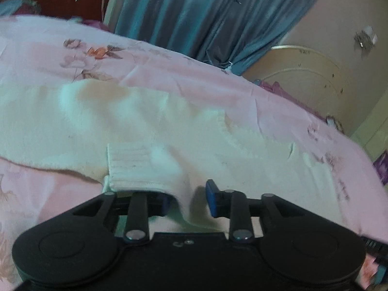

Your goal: Fold small clothes

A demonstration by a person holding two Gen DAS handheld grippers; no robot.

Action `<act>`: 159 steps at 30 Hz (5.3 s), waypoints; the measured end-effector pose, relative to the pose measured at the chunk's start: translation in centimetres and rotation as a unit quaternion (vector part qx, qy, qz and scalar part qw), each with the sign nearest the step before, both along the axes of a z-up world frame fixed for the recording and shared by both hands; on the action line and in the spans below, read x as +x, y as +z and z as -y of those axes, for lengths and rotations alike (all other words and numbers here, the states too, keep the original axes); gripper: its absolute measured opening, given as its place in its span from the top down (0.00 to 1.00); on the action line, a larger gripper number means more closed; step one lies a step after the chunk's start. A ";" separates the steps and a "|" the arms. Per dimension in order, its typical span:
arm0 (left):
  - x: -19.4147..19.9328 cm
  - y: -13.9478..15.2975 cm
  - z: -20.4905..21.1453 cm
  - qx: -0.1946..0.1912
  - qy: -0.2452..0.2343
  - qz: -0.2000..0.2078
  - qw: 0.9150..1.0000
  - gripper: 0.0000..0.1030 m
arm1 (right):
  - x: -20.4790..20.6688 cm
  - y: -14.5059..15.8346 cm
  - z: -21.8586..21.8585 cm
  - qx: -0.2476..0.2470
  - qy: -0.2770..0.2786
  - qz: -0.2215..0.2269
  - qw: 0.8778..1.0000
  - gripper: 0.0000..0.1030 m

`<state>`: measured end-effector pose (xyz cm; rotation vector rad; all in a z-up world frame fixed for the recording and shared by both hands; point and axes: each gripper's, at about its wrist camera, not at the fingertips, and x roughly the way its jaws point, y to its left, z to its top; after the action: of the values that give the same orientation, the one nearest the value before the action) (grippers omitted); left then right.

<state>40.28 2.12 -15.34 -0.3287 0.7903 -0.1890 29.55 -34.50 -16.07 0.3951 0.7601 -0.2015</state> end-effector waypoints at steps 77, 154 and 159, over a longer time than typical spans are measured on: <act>-6.1 3.9 -10.4 0.122 0.078 -0.004 0.989 0.30 | 3.3 5.8 -11.6 -0.051 0.169 0.055 0.983 0.61; -1.9 4.8 3.4 0.058 -0.169 0.058 0.982 0.26 | 2.7 3.9 -13.2 0.027 0.180 0.066 0.981 0.23; -3.2 4.9 -1.3 0.068 -0.100 0.052 0.991 0.23 | 3.6 4.3 -17.9 -0.025 0.247 0.079 0.966 0.23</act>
<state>37.04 3.43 -10.47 -0.1088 0.7292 -0.3359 33.15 -16.58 -11.80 0.1625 0.6731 0.2762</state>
